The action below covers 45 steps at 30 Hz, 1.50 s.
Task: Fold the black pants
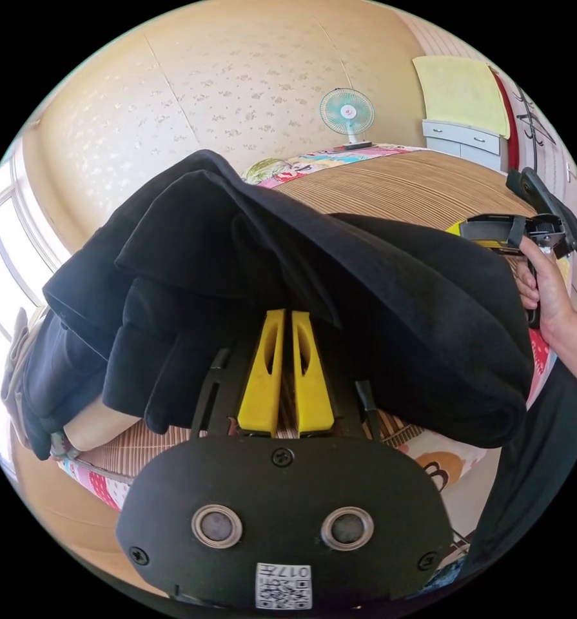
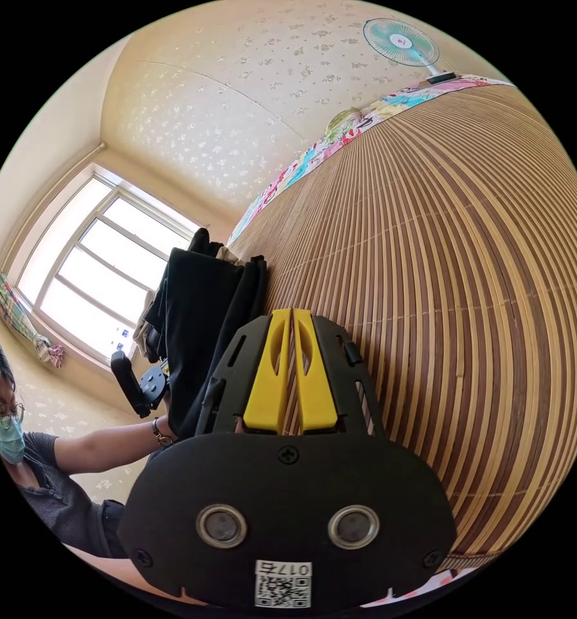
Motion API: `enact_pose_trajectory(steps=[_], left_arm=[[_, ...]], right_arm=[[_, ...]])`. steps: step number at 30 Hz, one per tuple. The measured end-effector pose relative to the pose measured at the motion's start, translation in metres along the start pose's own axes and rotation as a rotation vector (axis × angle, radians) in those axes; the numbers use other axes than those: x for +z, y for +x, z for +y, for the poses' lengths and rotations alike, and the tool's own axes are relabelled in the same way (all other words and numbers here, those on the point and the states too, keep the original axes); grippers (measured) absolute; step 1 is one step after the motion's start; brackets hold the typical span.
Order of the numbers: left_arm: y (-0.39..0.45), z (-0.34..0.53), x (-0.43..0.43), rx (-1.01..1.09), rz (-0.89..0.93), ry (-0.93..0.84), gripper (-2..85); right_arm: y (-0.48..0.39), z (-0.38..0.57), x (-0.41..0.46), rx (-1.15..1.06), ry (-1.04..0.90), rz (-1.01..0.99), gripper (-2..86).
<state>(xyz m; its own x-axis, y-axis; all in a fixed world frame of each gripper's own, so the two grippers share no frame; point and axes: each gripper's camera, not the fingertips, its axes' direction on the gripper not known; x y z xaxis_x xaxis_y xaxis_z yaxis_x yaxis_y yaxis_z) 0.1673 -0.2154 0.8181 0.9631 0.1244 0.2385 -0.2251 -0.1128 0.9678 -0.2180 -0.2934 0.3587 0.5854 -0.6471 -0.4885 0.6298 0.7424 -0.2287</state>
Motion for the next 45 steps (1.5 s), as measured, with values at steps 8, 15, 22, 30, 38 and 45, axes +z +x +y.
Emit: enact_pose_trajectory(steps=[8,15,22,30,38,45], left_arm=[[-0.001,0.001,0.002,0.001,-0.002,-0.001,0.0],[-0.003,0.003,0.004,0.000,0.000,-0.002,-0.1],[-0.004,0.004,0.005,-0.001,0.001,-0.002,-0.1],[-0.003,0.006,0.005,0.000,0.000,-0.002,0.0],[-0.002,0.008,0.004,0.000,-0.001,-0.002,0.0],[0.002,0.009,0.003,0.000,-0.004,-0.002,-0.1]], right_arm=[[-0.006,-0.001,-0.002,0.000,0.000,-0.002,0.5],[-0.010,-0.002,-0.005,0.003,0.001,-0.010,0.5],[-0.014,-0.004,-0.008,0.004,0.000,-0.010,0.5],[-0.018,-0.007,-0.015,0.005,-0.001,-0.010,0.4],[-0.020,-0.011,-0.023,0.005,-0.001,-0.011,0.4],[-0.020,-0.015,-0.033,0.005,-0.001,-0.011,0.5]])
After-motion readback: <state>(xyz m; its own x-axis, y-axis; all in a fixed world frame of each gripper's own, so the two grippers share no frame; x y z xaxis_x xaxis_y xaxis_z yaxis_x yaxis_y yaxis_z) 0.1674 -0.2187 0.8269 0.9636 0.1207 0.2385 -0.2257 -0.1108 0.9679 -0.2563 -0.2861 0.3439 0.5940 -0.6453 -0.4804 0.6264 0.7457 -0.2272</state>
